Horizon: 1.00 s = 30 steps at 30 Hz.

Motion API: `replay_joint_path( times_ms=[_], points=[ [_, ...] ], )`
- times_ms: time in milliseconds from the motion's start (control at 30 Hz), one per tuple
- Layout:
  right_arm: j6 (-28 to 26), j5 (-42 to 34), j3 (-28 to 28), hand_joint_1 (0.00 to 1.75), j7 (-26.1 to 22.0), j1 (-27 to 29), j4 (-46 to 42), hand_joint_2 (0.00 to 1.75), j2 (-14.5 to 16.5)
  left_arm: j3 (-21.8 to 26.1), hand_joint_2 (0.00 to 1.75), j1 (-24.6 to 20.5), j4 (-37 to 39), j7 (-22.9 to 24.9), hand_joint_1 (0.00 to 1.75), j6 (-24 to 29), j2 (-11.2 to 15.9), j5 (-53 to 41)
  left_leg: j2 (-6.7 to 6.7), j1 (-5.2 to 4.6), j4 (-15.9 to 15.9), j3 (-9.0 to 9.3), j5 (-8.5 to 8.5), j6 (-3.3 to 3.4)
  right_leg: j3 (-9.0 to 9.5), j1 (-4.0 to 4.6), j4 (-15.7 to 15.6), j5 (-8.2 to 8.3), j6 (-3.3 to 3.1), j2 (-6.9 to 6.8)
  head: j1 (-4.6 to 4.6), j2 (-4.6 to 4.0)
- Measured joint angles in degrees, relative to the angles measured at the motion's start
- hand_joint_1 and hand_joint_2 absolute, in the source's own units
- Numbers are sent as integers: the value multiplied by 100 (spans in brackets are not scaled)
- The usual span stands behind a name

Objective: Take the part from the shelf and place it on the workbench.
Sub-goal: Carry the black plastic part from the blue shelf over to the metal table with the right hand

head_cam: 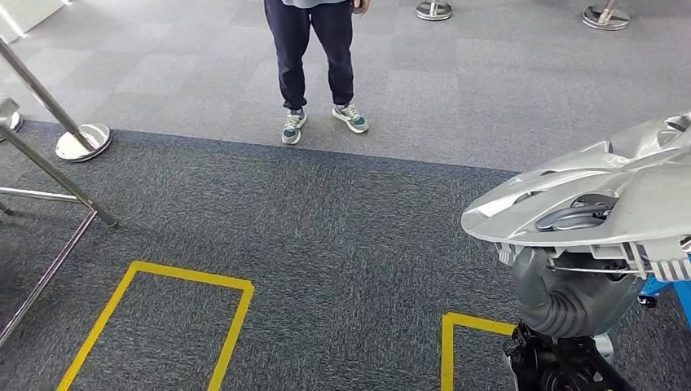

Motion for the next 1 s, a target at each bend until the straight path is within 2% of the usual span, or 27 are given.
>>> replay_joint_path(
  times_ms=[33,67,100,133,200,233,267,333,367,433,467,500,533,567,600,633,667,700,733,767,800,833,867,900,933,967,1000],
  points=[
    [-5,8,-9,175,1,21,-10,175,4,-4,175,-12,-1,-2,0,-3,-2,-10,28,6,332,-164,-115,-3,-1,11,0,-6,-8,-86,-2,0],
    [-12,20,-14,175,1,44,-21,175,9,-10,175,-23,-2,-2,0,-7,-4,-15,33,8,481,-235,-127,0,1,18,1,-12,-13,-170,-4,0],
    [-20,32,-16,175,2,68,-35,175,16,-15,175,-27,-3,-1,0,-12,-5,-20,43,9,394,-183,-32,6,7,23,1,-19,-14,-246,-4,0],
    [-28,45,-19,175,2,88,-54,175,24,-19,175,-23,-4,4,0,-18,-3,-23,78,7,95,-19,139,20,19,26,0,-28,-11,-314,-6,0],
    [-43,61,-33,175,2,124,-99,175,36,-24,175,-3,-4,14,0,-28,5,-28,338,-41,-715,425,452,77,50,39,2,-54,15,-423,-10,0],
    [-50,65,-43,175,1,140,-120,175,39,-26,175,3,-4,18,0,-32,10,-30,448,-75,-985,565,522,111,61,46,3,-68,38,-471,-11,0],
    [-54,66,-52,175,1,157,-135,175,42,-28,175,8,-4,19,0,-33,18,-31,521,-108,-1121,628,533,143,73,50,1,-80,65,-521,-11,0],
    [-57,63,-62,175,-1,179,-150,175,45,-28,175,17,-4,21,0,-34,37,-30,417,-134,-1167,635,528,201,115,46,-22,-98,125,-630,-11,0],
    [-56,60,-66,175,-2,184,-154,175,47,-27,175,25,-4,23,0,-34,46,-27,353,-122,-1199,658,547,231,132,35,-10,-120,157,-604,-7,0],
    [-49,51,-86,175,-14,191,-168,175,51,-25,175,27,-4,25,0,-34,53,-21,214,-74,-1260,707,593,293,14,20,295,-303,212,-335,19,0],
    [-44,49,-103,175,-20,196,-173,175,50,-24,175,26,-4,26,0,-34,50,-18,146,-55,-1269,713,604,311,-151,12,632,-464,230,-158,40,0],
    [-36,47,-119,175,-24,201,-177,175,50,-23,175,23,-4,27,0,-34,46,-17,70,-47,-1268,712,607,324,-363,11,1043,-637,244,-47,56,0],
    [-28,45,-134,175,-24,208,-177,175,49,-23,175,24,-4,29,0,-34,40,-18,-11,-42,-1266,712,607,329,-564,10,1409,-755,256,-6,70,0],
    [-20,43,-145,175,-24,215,-177,175,48,-23,175,26,-4,31,0,-34,35,-17,-97,-38,-1264,714,606,330,-696,9,1612,-771,262,7,72,0],
    [-13,40,-151,175,-24,221,-177,175,49,-23,175,27,-4,33,0,-34,34,-18,-188,-30,-1260,722,604,326,-715,5,1579,-667,265,14,73,0],
    [-9,37,-156,175,-24,225,-177,175,50,-23,175,27,-4,34,0,-34,31,-18,-280,-18,-1251,732,597,315,-620,-3,1314,-469,268,36,73,0],
    [-7,36,-161,175,-24,226,-177,175,51,-23,175,26,-4,34,0,-34,29,-18,-370,-3,-1233,737,584,293,-442,-19,888,-231,277,114,76,0],
    [-6,36,-168,175,-24,226,-176,175,53,-23,175,22,-4,34,0,-34,28,-19,-451,1,-1200,727,563,260,-263,-41,475,-70,289,256,85,0],
    [-5,36,-174,175,-24,228,-177,175,55,-23,175,16,-5,34,0,-34,28,-20,-520,5,-1168,704,545,225,-132,-58,179,26,288,374,92,0],
    [-4,36,-182,175,-24,231,-178,175,57,-23,175,11,-5,34,0,-34,29,-21,-583,10,-1150,674,538,187,-62,-63,18,52,274,463,97,0],
    [-3,34,-185,175,-24,234,-179,175,61,-23,175,7,-5,34,0,-34,31,-22,-639,16,-1148,645,542,152,-46,-54,-13,27,243,483,101,0],
    [-2,33,-187,175,-24,237,-181,175,68,-23,175,5,-4,34,0,-34,34,-23,-694,29,-1161,628,553,123,-39,-47,-14,36,198,417,97,0],
    [-2,33,-190,175,-25,235,-181,175,75,-24,175,6,-4,34,0,-34,37,-25,-670,34,-1154,620,551,95,-27,-44,-22,40,159,351,95,0],
    [-2,34,-192,175,-26,236,-183,175,85,-24,175,5,-4,35,0,-34,38,-29,-553,29,-1086,588,506,72,-14,-46,-30,40,118,282,79,0],
    [-2,37,-196,175,-27,239,-186,175,96,-24,175,4,-4,36,0,-34,39,-33,-381,24,-908,505,400,54,-2,-49,-39,37,82,207,52,0],
    [-2,38,-201,175,-28,246,-190,175,102,-25,175,2,-5,36,0,-34,37,-37,-176,21,-610,359,241,39,5,-38,-41,29,54,131,27,0],
    [-3,39,-206,175,-28,257,-193,175,108,-25,175,-4,-5,36,0,-35,34,-40,-36,23,-224,159,57,27,7,-27,-41,18,32,53,1,0]
  ],
)
